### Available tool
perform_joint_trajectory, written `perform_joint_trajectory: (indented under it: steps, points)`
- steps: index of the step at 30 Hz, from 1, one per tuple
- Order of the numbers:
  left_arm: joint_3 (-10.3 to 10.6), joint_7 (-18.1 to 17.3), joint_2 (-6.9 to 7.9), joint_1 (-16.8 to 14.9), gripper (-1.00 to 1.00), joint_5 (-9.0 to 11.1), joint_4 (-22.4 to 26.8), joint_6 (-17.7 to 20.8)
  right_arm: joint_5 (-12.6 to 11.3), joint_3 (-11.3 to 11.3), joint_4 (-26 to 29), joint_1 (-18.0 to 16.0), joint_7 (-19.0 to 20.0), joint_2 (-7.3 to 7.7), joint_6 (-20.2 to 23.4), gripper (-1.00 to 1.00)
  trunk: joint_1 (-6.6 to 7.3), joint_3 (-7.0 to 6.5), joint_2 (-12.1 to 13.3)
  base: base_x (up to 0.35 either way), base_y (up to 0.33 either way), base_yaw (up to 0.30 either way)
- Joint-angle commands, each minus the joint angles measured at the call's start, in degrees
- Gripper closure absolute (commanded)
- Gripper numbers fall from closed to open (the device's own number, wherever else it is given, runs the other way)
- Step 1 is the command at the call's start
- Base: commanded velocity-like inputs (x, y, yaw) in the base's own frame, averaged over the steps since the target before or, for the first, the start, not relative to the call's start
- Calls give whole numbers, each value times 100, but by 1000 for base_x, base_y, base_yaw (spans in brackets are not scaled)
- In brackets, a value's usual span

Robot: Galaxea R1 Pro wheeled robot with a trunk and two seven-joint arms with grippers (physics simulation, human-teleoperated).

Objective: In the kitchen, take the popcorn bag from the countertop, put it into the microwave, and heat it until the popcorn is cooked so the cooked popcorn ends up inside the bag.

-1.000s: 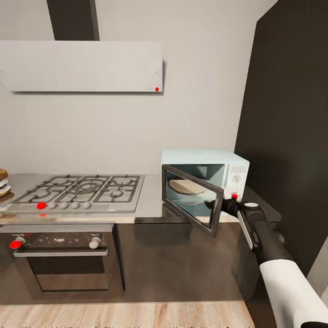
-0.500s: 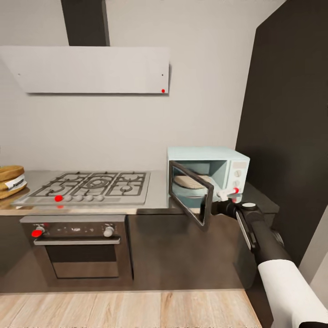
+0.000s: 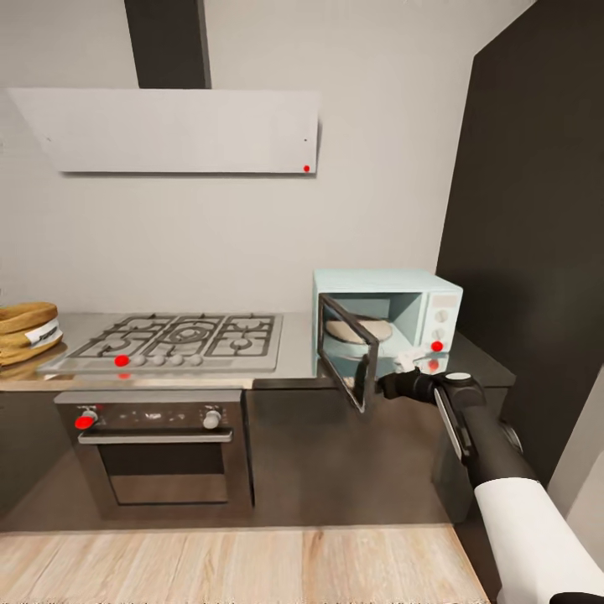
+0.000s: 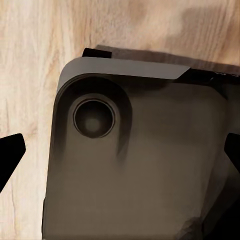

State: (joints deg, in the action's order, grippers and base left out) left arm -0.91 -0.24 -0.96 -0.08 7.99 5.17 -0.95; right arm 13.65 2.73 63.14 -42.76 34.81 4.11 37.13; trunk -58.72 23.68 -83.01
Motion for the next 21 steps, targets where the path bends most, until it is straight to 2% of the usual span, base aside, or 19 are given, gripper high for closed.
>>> perform_joint_trajectory:
  steps: [1, 4, 8, 21]
  points:
    - [-6, -2, -1, -1, -100, 44, 2, -10, 50, 12, 11, -4, 142, -1, 22, -100, 1, 6, -4, -84, 80, 0]
    - [-6, -2, -1, -1, -100, 44, 2, -10, 43, 14, 21, -4, 258, -4, 78, -100, 1, 6, -4, -84, 80, 0]
    - [-11, -2, -1, -1, -100, 44, 2, -10, 49, 17, 27, -4, 287, -29, 359, -100, 1, 6, -4, -80, 108, 0]
    - [-11, -2, -1, -1, -100, 44, 2, -10, 60, 52, 50, -4, 255, -17, 384, -100, 1, 6, -4, -8, 232, 0]
